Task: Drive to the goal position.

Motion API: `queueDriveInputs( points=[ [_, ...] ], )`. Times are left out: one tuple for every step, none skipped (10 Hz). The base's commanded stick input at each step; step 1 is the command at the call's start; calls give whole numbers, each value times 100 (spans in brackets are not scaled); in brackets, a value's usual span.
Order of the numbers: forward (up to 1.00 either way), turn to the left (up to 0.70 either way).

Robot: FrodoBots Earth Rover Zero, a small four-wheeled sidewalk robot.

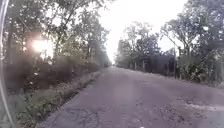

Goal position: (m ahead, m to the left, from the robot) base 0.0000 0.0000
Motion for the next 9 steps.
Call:
queueDriveInputs(
  points=[
    [10, 1],
    [10, 1],
    [10, 1],
    [10, 1],
    [10, 1],
    [10, 1],
    [10, 1],
    [10, 1],
    [10, 1]
  ],
)
